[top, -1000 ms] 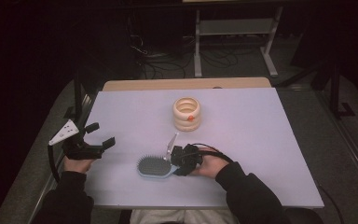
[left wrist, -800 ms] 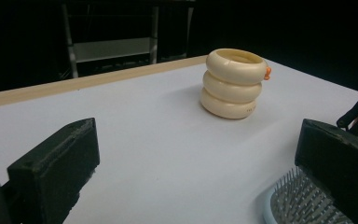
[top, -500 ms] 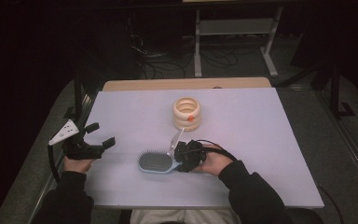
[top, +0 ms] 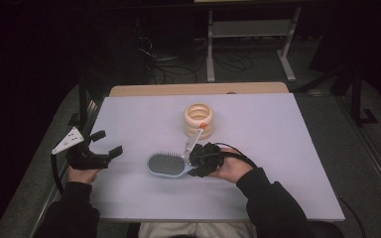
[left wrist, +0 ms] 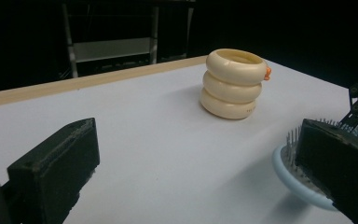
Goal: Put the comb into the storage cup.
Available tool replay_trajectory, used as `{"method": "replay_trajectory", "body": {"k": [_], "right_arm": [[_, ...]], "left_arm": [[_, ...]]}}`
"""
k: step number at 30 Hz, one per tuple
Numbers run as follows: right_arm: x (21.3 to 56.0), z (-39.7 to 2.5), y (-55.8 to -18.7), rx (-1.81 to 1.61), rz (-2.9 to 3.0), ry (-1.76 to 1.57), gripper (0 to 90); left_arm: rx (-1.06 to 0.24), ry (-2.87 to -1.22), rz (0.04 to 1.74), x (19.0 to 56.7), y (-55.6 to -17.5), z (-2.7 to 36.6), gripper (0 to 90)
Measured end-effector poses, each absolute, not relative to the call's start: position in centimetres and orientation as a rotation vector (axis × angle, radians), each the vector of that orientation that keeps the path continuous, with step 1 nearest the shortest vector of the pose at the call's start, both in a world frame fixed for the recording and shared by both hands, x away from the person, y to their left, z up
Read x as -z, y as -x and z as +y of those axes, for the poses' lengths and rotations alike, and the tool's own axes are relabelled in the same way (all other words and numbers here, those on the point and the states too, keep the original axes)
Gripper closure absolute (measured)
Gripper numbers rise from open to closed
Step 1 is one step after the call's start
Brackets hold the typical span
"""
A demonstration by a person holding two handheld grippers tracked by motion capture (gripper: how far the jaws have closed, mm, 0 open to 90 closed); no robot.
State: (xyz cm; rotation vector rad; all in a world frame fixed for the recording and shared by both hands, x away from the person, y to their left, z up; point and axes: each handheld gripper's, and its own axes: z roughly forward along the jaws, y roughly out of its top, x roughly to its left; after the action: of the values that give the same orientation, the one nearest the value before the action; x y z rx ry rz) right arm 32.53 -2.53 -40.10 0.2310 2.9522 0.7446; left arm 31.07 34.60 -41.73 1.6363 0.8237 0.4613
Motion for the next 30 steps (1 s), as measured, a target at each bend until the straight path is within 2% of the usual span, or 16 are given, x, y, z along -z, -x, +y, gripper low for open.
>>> {"method": "replay_trajectory", "body": {"k": [30], "right_arm": [[34.9, -5.2, -33.7, -0.841, 2.817, -0.280, 68.4]], "left_arm": [[-0.456, -1.637, 0.821, 41.8, -31.1, 34.6, 0.0]]}}
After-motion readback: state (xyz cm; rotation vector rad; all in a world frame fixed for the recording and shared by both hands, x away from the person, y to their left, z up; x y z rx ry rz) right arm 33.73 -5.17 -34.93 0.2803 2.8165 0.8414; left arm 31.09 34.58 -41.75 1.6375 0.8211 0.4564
